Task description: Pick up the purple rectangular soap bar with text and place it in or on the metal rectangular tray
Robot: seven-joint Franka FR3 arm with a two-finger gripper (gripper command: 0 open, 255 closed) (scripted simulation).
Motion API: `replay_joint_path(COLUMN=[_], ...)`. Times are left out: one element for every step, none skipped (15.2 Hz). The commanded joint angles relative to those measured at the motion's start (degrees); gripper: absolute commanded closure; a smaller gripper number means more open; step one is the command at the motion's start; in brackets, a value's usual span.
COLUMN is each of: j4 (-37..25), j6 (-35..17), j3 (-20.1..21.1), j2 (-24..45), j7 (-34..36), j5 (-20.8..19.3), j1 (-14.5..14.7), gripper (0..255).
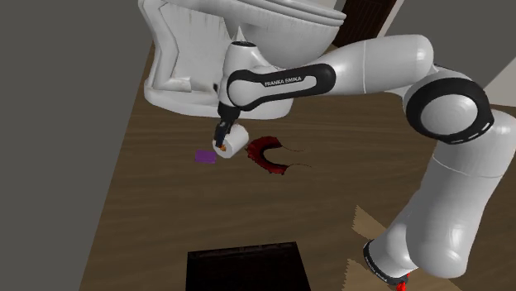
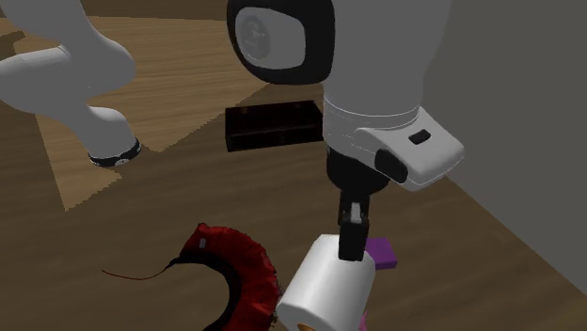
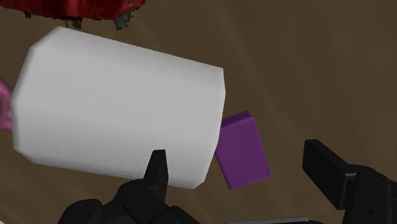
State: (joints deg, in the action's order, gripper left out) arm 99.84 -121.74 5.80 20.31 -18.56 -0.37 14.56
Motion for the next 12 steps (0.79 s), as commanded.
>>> replay_joint_path(j4=[-3.5,-5.5,-7.5,-9.6,-10.9,-10.6,-10.4,-10.2,-10.0,-9.8,-9.7,-9.5], j6=[-0.5,-0.3,0.0,0.2,0.4,-0.2,-0.8,-1.3,-1.9,-2.5,-3.0,-3.6], j3=[0.5,0.7,0.9,1.1,1.1,1.1,1.0,0.9,0.9,0.8,0.7,0.6], j2=[4.5,6.6,8.7,10.8,12.0,12.4,12.7,13.1,13.5,13.9,14.3,14.7], j7=[-0.4,-0.7,-1.1,-1.4,-1.6,-1.6,-1.6,-1.6,-1.5,-1.5,-1.5,-1.5], j5=[-1.1,-1.6,-2.2,-2.7,-3.0,-3.0,-3.0,-3.0,-3.0,-3.1,-3.1,-3.1], j1=[1.1,1.6,2.2,2.7,3.1,3.1,3.2,3.3,3.3,3.4,3.4,3.5], gripper=[0,0,0,0,0,0,0,0,0,0,0,0])
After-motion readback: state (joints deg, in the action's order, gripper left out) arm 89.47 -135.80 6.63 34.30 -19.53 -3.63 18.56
